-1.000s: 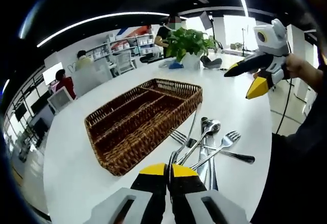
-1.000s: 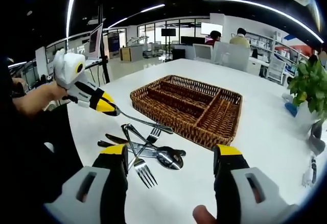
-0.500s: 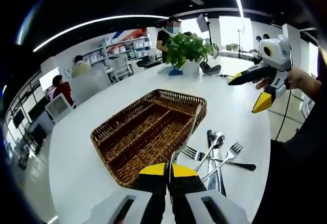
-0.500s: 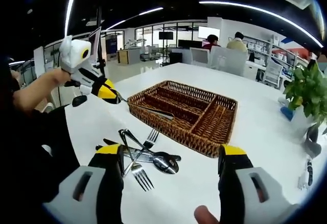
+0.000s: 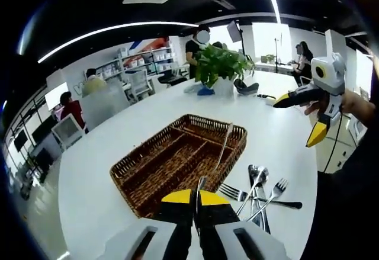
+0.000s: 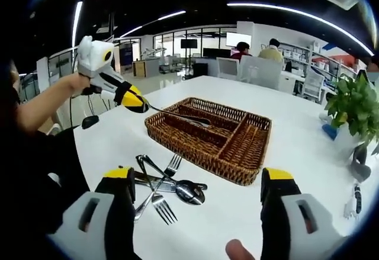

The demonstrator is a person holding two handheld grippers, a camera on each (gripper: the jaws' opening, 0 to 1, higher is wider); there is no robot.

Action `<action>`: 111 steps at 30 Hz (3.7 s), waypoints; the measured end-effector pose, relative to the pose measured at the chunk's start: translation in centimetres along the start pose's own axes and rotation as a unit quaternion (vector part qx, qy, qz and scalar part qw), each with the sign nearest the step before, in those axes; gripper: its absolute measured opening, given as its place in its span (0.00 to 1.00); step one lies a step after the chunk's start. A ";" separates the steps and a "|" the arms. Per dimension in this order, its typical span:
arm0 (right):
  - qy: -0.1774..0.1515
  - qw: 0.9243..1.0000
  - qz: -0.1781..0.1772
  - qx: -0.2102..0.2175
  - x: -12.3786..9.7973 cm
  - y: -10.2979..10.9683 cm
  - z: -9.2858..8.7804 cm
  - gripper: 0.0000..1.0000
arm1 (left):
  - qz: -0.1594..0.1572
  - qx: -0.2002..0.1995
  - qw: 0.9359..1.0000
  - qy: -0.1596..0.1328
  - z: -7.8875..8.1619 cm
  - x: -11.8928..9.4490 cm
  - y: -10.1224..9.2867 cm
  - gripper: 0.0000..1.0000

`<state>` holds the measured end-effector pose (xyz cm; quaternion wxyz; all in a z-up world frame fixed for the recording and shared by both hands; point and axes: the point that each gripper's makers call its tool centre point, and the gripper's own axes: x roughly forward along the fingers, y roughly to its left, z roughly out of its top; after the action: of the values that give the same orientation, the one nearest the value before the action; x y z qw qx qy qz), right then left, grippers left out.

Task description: Arrange the knives, forks, and spoons in their matching storage slots by inserting each utensil handle-first until every utensil is classified and aligned in the correct compartment

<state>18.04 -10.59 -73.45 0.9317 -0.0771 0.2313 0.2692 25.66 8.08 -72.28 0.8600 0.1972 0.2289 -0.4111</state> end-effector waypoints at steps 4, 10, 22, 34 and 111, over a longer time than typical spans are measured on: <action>-0.005 1.000 -0.002 0.001 0.0 -0.2 0.4 0.94 | 0.002 0.003 1.000 -0.003 0.8 0.4 1.1 0.00; -0.008 1.000 -0.002 0.007 0.2 -0.1 0.6 0.97 | 0.001 0.010 1.000 -0.005 1.9 1.0 2.3 0.00; -0.001 1.000 0.004 0.012 0.4 0.1 0.2 0.97 | -0.012 0.023 1.000 0.000 2.6 2.7 4.0 0.00; 0.027 1.000 0.008 0.002 1.2 0.5 -1.0 0.95 | -0.015 0.026 1.000 0.007 2.9 5.0 7.6 0.00; 0.071 0.997 -0.033 -0.002 1.3 -2.2 -3.1 0.88 | 0.014 0.026 0.991 0.128 -4.5 19.6 18.1 0.02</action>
<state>19.02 -12.67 -76.78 0.9213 -0.1056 0.2932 0.2326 49.97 8.92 -84.13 0.8239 0.2737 0.3235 -0.3763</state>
